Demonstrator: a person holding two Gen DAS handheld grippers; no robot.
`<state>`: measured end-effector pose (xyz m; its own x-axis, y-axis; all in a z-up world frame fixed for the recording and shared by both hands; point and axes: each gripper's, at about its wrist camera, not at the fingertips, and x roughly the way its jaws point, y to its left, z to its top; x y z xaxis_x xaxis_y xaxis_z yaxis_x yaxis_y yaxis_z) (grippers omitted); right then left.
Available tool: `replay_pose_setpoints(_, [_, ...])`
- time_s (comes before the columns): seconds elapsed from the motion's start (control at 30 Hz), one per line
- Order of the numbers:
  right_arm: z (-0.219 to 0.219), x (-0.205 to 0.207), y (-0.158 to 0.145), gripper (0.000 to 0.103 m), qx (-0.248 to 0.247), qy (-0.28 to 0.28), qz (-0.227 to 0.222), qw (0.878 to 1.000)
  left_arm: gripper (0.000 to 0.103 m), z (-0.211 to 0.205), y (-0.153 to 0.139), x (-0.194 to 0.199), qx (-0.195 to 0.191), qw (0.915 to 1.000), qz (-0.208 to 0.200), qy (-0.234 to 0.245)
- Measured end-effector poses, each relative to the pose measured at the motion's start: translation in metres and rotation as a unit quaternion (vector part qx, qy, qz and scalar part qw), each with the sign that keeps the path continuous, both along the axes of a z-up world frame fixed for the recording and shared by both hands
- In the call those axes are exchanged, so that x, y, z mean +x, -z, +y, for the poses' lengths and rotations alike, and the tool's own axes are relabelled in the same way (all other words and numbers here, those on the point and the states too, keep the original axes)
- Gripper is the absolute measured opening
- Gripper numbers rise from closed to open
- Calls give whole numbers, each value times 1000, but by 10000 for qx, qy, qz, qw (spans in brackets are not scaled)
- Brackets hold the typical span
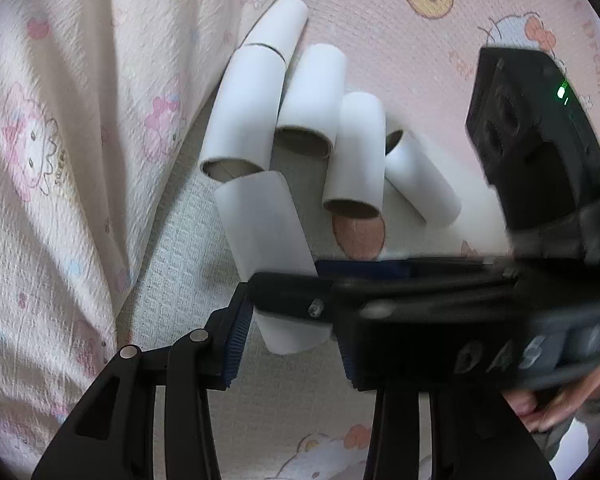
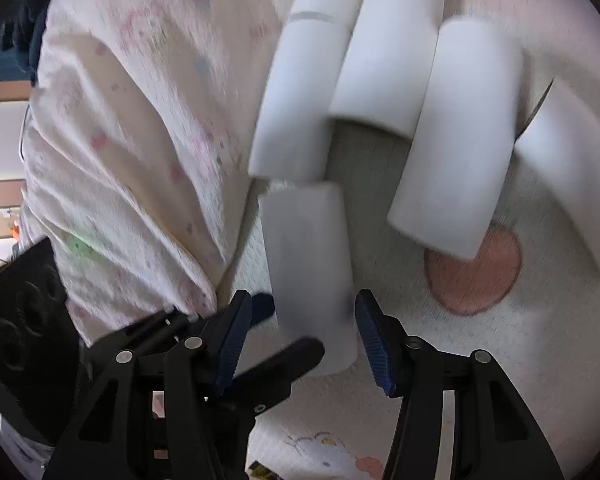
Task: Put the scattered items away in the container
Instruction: 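Lower the right tool around a standing white tube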
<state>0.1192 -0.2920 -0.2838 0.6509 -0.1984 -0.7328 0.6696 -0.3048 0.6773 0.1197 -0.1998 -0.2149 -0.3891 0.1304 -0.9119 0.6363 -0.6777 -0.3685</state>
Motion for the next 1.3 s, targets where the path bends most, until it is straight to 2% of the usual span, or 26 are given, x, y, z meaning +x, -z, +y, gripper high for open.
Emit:
replay_pose_setpoints(0.1, [-3,1,1,50,-12,-37,8,10000,43,11,-1,2,-156,9999,44,-4])
replay_pose_setpoints(0.17, [-6,0,3,41,-1,-98,92,9999,41,19,-4,1,-297,9995,56,118])
replay_pose_setpoints(0.23, [-8,-2,6,41,-11,-79,-5,10000,39,26,-5,2,-425,9989,96,188])
replay_pose_setpoints(0.4, [-9,-5,7,41,-42,-116,-38,9999,37,35,-2,8,-79,9997,230,-25])
replay_pose_setpoints(0.57, [4,-13,10,41,132,21,-102,9999,37,61,-2,5,-1,9992,399,-6])
replay_pose_setpoints(0.6, [20,-18,13,41,153,50,-57,9999,37,43,-4,12,58,9990,452,-12])
replay_pose_setpoints(0.7, [46,-24,13,41,229,4,160,9996,37,51,-3,8,282,9976,624,-29])
replay_pose_setpoints(0.73, [54,-28,16,41,259,10,201,9995,37,37,2,2,329,9974,647,14])
replay_pose_setpoints(0.97, [78,-78,22,41,519,280,187,9981,37,48,15,-20,797,9938,702,317])
replay_pose_setpoints(1.17, [88,-101,6,41,235,319,460,9982,37,43,12,-4,644,9959,628,72])
replay_pose_setpoints(1.3, [89,-97,0,41,82,177,653,9977,39,0,15,-16,624,9956,678,-182])
